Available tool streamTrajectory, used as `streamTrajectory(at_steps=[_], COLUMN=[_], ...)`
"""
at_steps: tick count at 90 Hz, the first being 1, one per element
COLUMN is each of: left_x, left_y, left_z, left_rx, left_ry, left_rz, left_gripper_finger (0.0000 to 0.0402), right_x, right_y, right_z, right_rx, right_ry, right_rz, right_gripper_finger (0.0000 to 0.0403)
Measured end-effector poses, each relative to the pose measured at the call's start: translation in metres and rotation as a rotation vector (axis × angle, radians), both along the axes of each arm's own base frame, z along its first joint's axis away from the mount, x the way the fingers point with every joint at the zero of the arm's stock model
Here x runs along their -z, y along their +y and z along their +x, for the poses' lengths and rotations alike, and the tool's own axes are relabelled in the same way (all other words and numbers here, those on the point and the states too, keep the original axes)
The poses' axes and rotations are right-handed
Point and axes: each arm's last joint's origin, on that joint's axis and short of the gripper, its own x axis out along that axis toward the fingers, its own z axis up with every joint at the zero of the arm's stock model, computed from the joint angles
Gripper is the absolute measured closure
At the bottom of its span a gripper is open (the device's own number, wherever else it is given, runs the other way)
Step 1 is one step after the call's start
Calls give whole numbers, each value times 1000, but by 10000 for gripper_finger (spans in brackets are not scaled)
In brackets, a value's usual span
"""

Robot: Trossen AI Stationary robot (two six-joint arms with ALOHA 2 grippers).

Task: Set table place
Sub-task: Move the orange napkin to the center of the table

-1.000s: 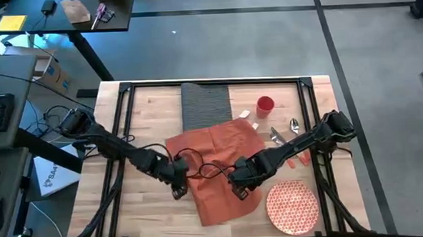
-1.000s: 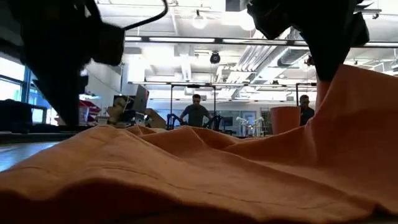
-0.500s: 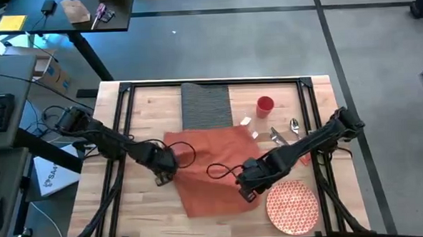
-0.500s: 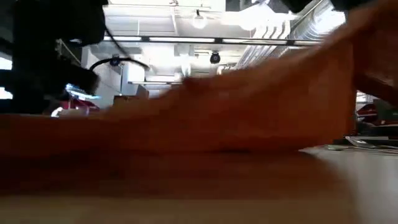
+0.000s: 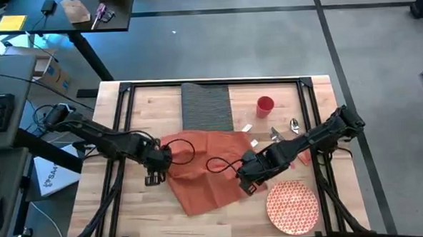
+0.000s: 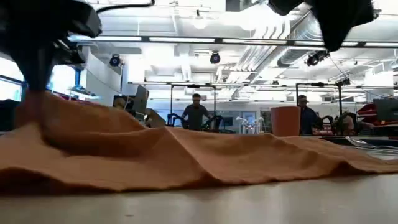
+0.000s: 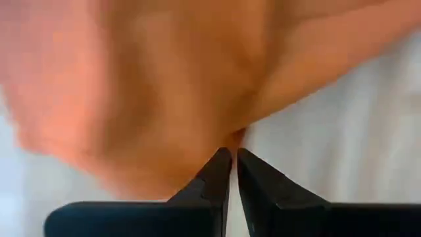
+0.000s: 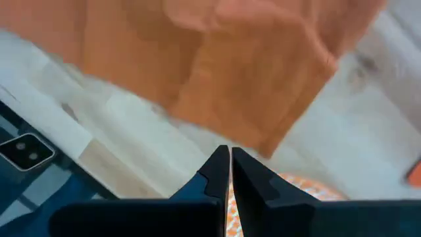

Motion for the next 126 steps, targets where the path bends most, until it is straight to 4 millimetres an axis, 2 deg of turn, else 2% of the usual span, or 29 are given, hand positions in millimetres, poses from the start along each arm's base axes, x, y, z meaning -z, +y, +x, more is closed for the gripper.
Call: streamTrajectory(at_steps=[13,22,32,45,60,73,83,94,100,110,126], left_x=[-3,1,10,17,14,10,9,7,7,8,9], left_y=[-43,-65,-82,-99,-109,-114,-116,-116,-114,-111,-104], left_z=[6,8,11,12,8,6,6,9,11,13,23], left_rx=[124,60,-70,-122,-131,-139,-133,-148,-175,-250,-315], left_ry=[-186,-260,-262,-236,-234,-244,-254,-292,-322,-397,-487], left_rz=[-131,-153,-198,-291,-371,-425,-437,-441,-415,-353,-272], left_gripper_finger=[365,355,344,335,335,335,335,335,335,331,305], right_x=[-1,3,24,62,94,118,135,133,123,93,42], right_y=[-1,11,24,36,47,48,49,48,42,33,5], right_z=[5,6,-1,-14,-16,-13,-8,1,8,25,49], right_rx=[-144,-313,-509,-766,-990,-991,-994,-943,-857,-712,-491], right_ry=[-84,-157,-170,-221,-393,-376,-338,-321,-303,-316,-341], right_rz=[-82,-114,-84,-143,-223,-298,-322,-305,-292,-269,-150], right_gripper_finger=[330,288,254,225,223,244,279,352,389,397,403])
